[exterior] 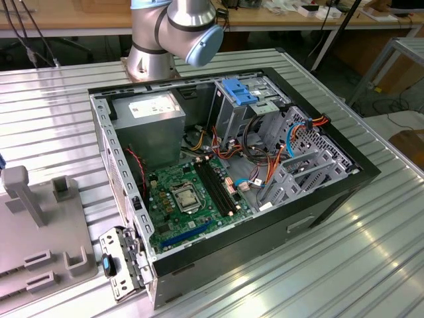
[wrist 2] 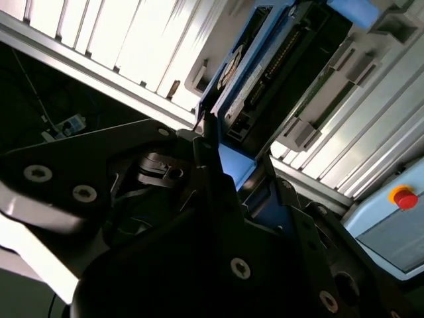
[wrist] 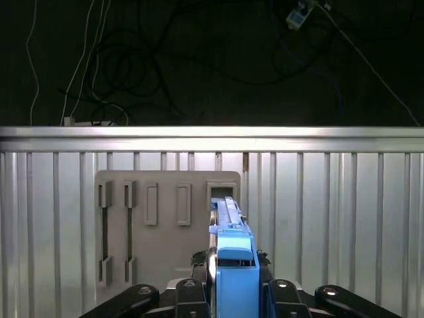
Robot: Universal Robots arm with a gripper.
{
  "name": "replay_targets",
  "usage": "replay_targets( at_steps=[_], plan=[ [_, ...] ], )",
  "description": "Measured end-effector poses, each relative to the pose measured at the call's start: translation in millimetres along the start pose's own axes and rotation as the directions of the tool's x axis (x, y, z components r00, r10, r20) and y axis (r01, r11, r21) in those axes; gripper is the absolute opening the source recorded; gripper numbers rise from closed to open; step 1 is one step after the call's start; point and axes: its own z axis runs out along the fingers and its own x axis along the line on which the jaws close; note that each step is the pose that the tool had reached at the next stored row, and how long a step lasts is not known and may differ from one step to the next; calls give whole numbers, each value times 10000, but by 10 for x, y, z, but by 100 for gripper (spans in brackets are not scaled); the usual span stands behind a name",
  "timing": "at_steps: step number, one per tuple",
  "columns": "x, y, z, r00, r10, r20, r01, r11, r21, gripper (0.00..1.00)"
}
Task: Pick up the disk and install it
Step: 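Pick up the disk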
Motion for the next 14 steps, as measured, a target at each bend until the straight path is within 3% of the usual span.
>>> replay_targets(
  at_steps=[2, 4, 7, 14],
  plan=[
    [0, -2, -85, 10000, 0, -1, 0, 10000, -1, 37],
    [0, -3, -126, 10000, 0, 0, 0, 10000, 1, 37],
    [0, -6, -274, 10000, 0, -1, 0, 10000, -1, 37],
    [-1, -12, -536, 10000, 0, -1, 0, 10000, 0, 37]
  ],
)
